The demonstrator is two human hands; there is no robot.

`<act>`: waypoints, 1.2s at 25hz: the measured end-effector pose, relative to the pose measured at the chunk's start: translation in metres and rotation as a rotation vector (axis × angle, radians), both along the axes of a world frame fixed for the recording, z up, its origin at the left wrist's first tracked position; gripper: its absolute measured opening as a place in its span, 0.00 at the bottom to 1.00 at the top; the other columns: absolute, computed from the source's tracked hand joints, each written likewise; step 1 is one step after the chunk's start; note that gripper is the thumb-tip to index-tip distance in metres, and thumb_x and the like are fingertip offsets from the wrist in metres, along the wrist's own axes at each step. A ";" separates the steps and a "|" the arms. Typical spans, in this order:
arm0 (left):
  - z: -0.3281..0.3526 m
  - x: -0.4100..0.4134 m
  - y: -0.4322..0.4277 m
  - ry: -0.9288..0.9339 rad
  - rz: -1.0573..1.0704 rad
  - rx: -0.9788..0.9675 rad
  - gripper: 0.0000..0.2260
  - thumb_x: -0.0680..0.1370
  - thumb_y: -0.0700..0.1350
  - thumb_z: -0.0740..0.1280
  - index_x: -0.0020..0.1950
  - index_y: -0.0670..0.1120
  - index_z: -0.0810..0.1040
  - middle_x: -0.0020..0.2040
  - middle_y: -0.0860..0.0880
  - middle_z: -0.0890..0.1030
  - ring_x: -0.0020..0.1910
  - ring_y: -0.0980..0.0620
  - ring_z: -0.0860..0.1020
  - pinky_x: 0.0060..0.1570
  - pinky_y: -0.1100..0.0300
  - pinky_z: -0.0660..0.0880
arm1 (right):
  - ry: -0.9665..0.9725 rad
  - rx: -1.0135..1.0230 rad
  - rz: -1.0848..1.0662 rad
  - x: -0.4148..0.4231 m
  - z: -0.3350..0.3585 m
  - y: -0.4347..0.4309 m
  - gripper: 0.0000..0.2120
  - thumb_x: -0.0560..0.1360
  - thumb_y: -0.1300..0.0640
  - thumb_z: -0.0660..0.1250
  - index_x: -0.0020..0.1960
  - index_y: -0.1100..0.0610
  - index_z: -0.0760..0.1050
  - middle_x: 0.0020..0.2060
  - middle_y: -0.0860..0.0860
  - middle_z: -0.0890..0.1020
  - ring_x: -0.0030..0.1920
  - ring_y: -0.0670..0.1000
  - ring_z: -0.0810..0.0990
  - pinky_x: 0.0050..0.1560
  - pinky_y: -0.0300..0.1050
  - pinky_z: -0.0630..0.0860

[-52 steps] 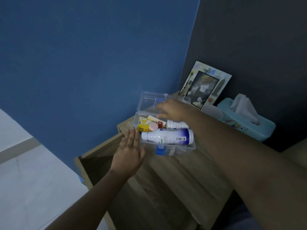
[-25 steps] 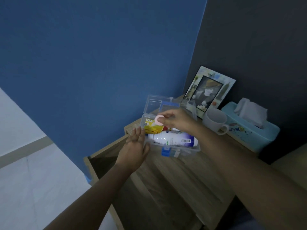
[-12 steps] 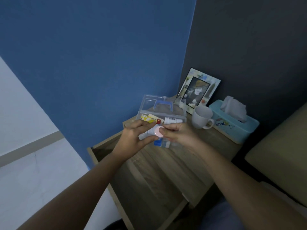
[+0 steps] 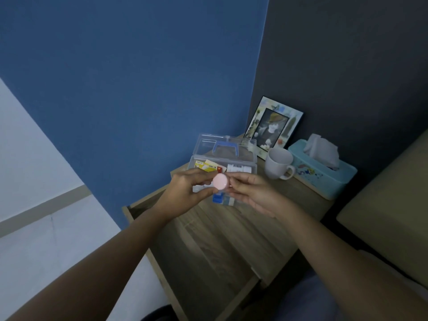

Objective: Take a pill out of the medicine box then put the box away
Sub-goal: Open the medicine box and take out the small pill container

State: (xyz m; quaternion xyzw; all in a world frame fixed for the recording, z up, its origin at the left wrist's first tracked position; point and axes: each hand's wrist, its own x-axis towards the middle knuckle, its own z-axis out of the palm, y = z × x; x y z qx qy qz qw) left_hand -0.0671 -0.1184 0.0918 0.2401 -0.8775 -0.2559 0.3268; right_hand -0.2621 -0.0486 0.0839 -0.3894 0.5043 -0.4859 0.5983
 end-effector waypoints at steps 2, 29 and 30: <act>0.001 -0.002 0.001 0.000 -0.014 0.036 0.19 0.71 0.42 0.72 0.62 0.44 0.77 0.49 0.50 0.82 0.46 0.58 0.80 0.51 0.66 0.77 | -0.022 -0.022 0.001 -0.002 0.000 0.003 0.13 0.77 0.65 0.60 0.60 0.57 0.74 0.49 0.53 0.82 0.45 0.45 0.84 0.49 0.35 0.79; 0.016 -0.021 -0.013 -0.132 -0.005 0.363 0.13 0.70 0.47 0.74 0.53 0.47 0.83 0.45 0.51 0.85 0.45 0.61 0.82 0.54 0.61 0.78 | 0.974 -0.542 -0.094 0.001 -0.003 0.005 0.19 0.69 0.56 0.73 0.59 0.55 0.77 0.49 0.53 0.85 0.49 0.46 0.82 0.53 0.39 0.78; 0.016 -0.022 -0.012 -0.146 -0.011 0.344 0.13 0.71 0.47 0.73 0.55 0.47 0.82 0.45 0.51 0.85 0.45 0.62 0.81 0.54 0.63 0.77 | 0.991 -0.552 -0.088 0.001 -0.003 0.005 0.17 0.70 0.56 0.73 0.58 0.56 0.78 0.48 0.53 0.85 0.49 0.46 0.82 0.52 0.39 0.77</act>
